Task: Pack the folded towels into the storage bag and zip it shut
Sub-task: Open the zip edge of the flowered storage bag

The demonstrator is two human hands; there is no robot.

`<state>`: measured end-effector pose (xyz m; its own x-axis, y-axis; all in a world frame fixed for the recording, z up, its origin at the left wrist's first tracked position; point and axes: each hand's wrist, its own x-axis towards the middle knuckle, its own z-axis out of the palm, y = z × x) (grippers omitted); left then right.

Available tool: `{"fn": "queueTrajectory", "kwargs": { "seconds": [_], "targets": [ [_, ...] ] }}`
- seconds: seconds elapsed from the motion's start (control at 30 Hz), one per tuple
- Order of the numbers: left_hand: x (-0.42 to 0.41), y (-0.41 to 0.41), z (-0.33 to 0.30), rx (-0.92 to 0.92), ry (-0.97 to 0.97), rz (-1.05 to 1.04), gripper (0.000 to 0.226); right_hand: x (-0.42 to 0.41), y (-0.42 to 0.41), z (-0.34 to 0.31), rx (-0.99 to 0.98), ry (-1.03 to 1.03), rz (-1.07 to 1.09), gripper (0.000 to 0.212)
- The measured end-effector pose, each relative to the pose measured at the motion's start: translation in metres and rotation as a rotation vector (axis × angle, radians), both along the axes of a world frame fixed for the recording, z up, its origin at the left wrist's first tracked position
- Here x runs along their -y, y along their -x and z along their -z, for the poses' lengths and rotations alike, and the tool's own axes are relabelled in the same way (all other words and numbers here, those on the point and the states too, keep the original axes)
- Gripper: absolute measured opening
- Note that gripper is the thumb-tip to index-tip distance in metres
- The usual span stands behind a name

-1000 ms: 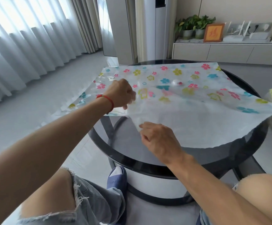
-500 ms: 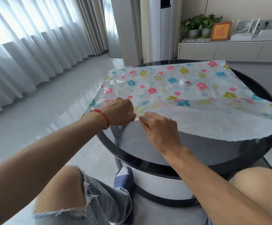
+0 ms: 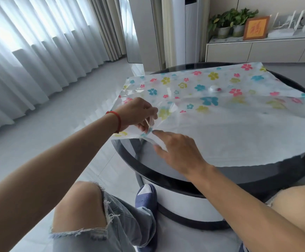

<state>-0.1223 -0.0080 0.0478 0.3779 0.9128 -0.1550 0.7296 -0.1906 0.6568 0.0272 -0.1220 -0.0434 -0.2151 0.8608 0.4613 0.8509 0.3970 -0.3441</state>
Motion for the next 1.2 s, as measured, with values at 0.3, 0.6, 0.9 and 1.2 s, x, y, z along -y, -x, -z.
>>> {"fn": "queueTrajectory", "kwargs": {
  "seconds": [0.3,0.6,0.9,1.2],
  "targets": [
    [0.032,0.015,0.011,-0.56,-0.48,0.169,0.034,-0.002,0.004,-0.005,-0.005,-0.127,-0.015,0.013],
    [-0.01,0.023,0.01,0.008,-0.08,-0.208,0.038,0.009,0.004,0.004,0.179,0.326,-0.3,0.018],
    [0.021,0.026,0.007,-0.097,-0.122,0.003,0.02,0.003,0.033,0.004,-0.049,0.051,-0.138,0.037],
    [0.029,0.045,-0.001,-0.265,-0.385,-0.003,0.018,0.004,0.039,0.009,0.147,-0.026,-0.241,0.038]
  ]
}}
